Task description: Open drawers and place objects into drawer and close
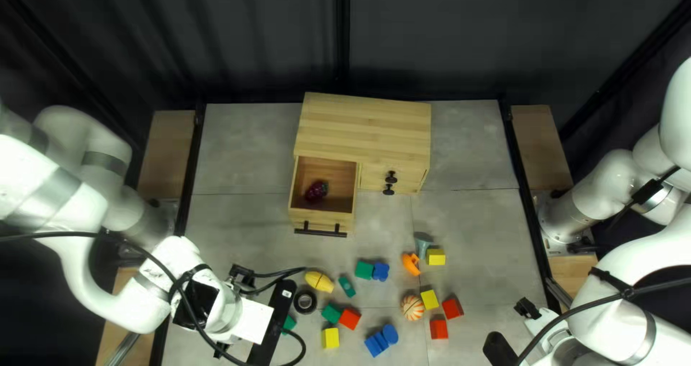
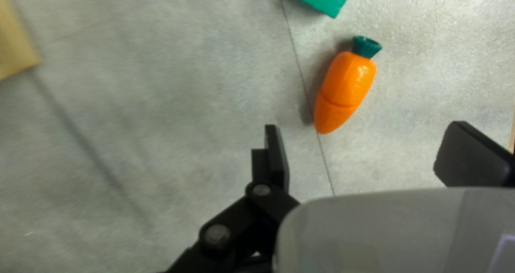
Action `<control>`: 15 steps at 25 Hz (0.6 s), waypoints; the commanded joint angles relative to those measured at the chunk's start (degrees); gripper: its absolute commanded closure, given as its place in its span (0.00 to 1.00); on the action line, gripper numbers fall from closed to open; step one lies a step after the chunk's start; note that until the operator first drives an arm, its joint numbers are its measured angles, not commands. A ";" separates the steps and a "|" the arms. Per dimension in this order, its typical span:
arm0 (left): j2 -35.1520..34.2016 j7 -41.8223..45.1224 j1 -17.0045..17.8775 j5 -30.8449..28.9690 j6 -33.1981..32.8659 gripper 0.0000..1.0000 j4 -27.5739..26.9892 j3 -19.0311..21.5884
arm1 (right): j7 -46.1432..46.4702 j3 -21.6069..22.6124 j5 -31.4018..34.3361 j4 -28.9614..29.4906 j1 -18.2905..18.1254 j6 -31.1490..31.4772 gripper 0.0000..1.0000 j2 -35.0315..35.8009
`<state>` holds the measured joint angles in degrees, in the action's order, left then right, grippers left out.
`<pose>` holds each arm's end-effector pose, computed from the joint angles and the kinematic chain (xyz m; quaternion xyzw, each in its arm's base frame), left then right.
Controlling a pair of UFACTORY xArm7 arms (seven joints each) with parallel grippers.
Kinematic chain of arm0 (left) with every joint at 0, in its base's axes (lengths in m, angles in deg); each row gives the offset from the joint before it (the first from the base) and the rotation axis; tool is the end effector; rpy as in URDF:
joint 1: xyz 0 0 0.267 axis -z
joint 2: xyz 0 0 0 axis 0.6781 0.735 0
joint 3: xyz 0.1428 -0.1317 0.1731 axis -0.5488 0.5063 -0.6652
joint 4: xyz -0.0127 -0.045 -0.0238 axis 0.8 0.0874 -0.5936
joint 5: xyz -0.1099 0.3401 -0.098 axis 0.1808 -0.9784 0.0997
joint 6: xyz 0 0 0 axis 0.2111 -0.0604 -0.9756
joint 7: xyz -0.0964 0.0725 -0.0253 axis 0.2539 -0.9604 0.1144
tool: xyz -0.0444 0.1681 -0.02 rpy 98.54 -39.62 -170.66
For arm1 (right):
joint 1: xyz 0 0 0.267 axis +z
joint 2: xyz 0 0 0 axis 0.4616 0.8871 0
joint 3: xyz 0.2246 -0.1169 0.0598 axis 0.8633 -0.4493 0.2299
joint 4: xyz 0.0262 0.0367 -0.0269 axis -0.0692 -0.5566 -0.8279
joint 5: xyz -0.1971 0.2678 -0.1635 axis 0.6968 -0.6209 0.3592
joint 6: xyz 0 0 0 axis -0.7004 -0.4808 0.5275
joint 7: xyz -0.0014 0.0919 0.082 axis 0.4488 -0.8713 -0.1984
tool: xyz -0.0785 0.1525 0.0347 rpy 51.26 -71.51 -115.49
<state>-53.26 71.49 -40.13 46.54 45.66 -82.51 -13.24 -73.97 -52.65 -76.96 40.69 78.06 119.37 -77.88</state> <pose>0.2837 -0.2487 0.0147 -0.9878 0.1530 0.0245 0.0177 0.2214 0.2813 0.1202 0.9410 0.2664 -0.1179 0.1721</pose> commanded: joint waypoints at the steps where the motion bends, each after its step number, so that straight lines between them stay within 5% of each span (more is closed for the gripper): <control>1: 3.11 1.53 0.03 -3.69 -0.59 0.00 -1.13 0.62 | 0.00 0.00 0.00 0.00 0.00 0.00 0.00 0.00; 15: 6.91 2.58 0.16 -8.81 -6.93 0.00 1.67 0.44 | 0.00 0.00 0.00 0.00 0.00 0.00 0.00 0.00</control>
<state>-47.19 73.35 -40.00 38.62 39.74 -81.29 -12.68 -73.97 -52.65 -76.96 40.69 78.06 119.37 -77.88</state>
